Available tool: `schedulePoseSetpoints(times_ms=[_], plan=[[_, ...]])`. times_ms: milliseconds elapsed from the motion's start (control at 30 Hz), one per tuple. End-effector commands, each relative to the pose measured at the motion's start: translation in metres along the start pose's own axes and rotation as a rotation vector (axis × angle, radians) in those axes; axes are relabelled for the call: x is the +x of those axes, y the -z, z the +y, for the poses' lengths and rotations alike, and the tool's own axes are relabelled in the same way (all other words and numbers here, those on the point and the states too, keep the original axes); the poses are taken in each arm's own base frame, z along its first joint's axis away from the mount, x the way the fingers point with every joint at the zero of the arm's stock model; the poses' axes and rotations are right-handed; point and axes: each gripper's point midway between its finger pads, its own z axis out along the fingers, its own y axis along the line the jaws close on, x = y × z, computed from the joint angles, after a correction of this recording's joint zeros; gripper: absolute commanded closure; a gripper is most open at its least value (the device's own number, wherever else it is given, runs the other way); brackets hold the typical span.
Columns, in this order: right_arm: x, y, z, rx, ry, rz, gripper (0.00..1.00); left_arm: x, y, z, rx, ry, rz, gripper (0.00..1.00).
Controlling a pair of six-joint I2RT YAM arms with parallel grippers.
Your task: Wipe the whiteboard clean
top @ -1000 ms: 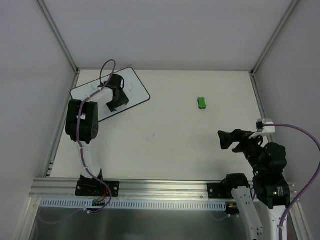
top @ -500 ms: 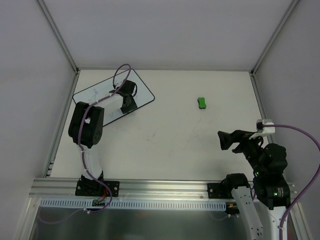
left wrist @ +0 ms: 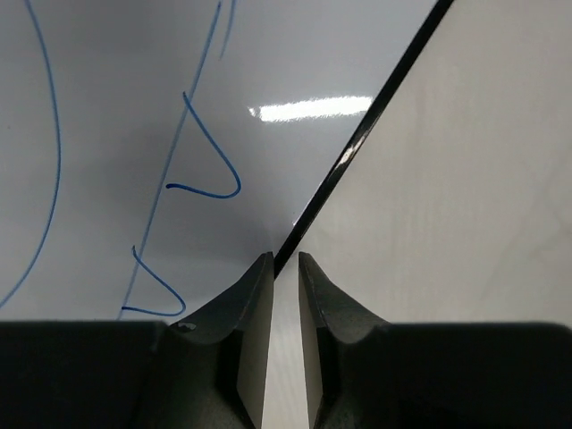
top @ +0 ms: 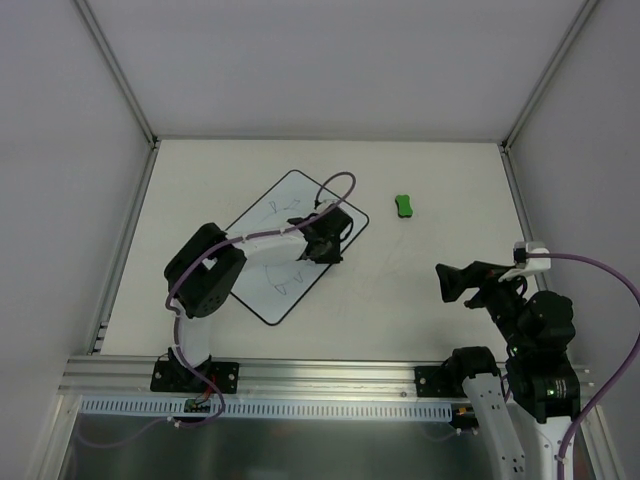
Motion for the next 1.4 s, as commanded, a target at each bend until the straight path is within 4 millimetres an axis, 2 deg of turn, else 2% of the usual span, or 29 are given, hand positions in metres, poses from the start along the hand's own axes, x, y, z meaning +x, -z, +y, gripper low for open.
schedulePoseSetpoints(times_ms=[0, 133, 267, 400, 500, 533, 667, 767, 800, 900, 933, 1000, 1033, 1100, 1167, 1300, 1367], plan=[[-0.007, 0.004, 0.004, -0.022, 0.017, -0.036, 0.01, 0.122, -0.002, 0.009, -0.053, -0.106, 0.343, 0.82], [-0.005, 0.004, 0.004, -0.021, 0.016, -0.033, 0.01, 0.137, 0.010, 0.002, -0.041, -0.159, 0.338, 0.88], [-0.002, 0.000, 0.003, -0.016, 0.008, -0.013, 0.01, 0.137, 0.028, -0.019, 0.022, -0.227, 0.303, 0.91], [0.003, -0.009, 0.001, -0.010, -0.011, 0.041, 0.01, 0.123, 0.050, -0.029, 0.059, -0.243, 0.225, 0.80], [0.009, -0.019, -0.003, 0.016, -0.026, 0.119, 0.01, 0.099, 0.068, -0.033, 0.078, -0.241, 0.133, 0.61], [0.010, -0.022, -0.003, 0.017, -0.030, 0.138, 0.01, 0.092, 0.072, -0.033, 0.085, -0.250, 0.111, 0.51], [0.016, -0.032, 0.002, -0.014, -0.047, 0.208, 0.01, 0.054, 0.090, -0.030, 0.120, -0.211, 0.039, 0.30], [0.020, -0.038, 0.003, -0.028, -0.041, 0.236, 0.01, 0.014, 0.093, 0.000, 0.080, -0.150, -0.029, 0.20], [0.022, -0.038, 0.002, -0.031, -0.036, 0.241, 0.01, -0.004, 0.090, 0.022, 0.039, -0.105, -0.053, 0.19], [0.025, -0.041, 0.004, -0.053, -0.026, 0.246, 0.01, -0.032, 0.090, 0.059, -0.021, -0.062, -0.095, 0.18], [0.029, -0.043, 0.005, -0.060, -0.030, 0.252, 0.01, -0.046, 0.088, 0.081, -0.049, -0.025, -0.103, 0.17], [0.031, -0.045, 0.008, -0.085, -0.032, 0.252, 0.01, -0.057, 0.085, 0.104, -0.087, 0.011, -0.111, 0.13], [0.034, -0.046, 0.008, -0.089, -0.037, 0.261, 0.01, -0.065, 0.083, 0.124, -0.117, 0.040, -0.113, 0.12], [0.037, -0.048, 0.008, -0.094, -0.041, 0.271, 0.01, -0.070, 0.075, 0.142, -0.148, 0.062, -0.095, 0.11], [0.039, -0.049, 0.008, -0.096, -0.043, 0.276, 0.01, -0.072, 0.066, 0.165, -0.169, 0.122, -0.066, 0.06], [0.042, -0.049, 0.008, -0.101, -0.043, 0.280, 0.01, -0.059, 0.058, 0.195, -0.207, 0.213, -0.021, 0.07], [0.043, -0.049, 0.008, -0.105, -0.043, 0.278, 0.01, -0.053, 0.056, 0.201, -0.228, 0.221, -0.011, 0.10]])
